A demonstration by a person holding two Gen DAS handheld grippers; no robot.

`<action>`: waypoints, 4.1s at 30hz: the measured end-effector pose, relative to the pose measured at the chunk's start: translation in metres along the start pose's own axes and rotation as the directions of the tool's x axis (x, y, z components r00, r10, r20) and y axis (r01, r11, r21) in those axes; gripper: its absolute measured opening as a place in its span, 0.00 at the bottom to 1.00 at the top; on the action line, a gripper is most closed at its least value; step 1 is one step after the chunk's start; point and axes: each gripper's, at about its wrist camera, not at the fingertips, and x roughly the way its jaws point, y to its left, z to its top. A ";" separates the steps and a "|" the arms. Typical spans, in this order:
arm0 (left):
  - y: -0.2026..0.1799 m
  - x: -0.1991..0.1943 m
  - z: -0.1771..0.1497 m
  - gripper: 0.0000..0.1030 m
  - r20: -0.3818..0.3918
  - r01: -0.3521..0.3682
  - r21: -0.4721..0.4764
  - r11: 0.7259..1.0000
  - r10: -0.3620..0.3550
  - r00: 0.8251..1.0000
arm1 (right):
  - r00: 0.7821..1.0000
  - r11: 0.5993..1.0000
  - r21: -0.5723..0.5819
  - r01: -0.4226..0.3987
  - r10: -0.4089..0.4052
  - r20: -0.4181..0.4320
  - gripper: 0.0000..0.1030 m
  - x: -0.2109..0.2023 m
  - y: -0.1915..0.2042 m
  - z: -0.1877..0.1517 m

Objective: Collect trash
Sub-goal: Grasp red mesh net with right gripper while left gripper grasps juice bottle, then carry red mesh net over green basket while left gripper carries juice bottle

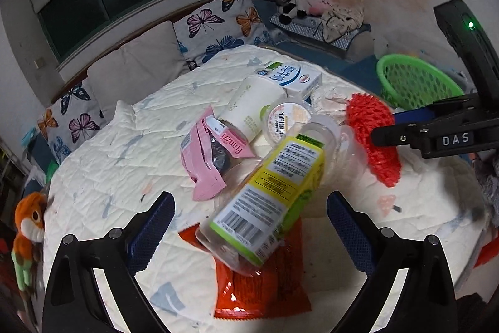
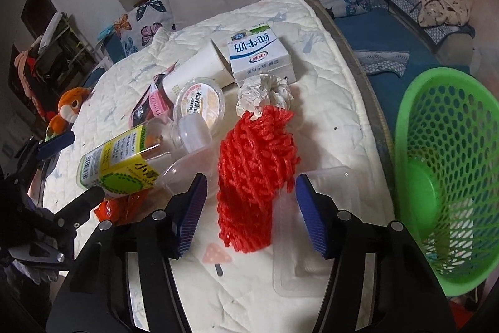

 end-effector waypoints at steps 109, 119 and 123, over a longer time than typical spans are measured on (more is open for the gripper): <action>0.001 0.010 0.013 0.42 0.008 0.206 -0.082 0.975 -0.206 0.979 | 0.990 0.995 0.071 -0.066 0.056 0.133 0.35 -0.091 -0.042 -0.023; -0.032 -0.017 0.050 0.42 0.076 0.261 -0.042 0.964 -0.257 0.963 | 0.986 0.994 0.108 0.025 -0.042 0.160 0.35 -0.108 -0.080 -0.025; -0.058 -0.016 0.072 0.42 0.093 0.297 -0.019 0.955 -0.294 0.951 | 0.982 0.988 0.132 0.078 -0.099 0.162 0.36 -0.114 -0.104 -0.026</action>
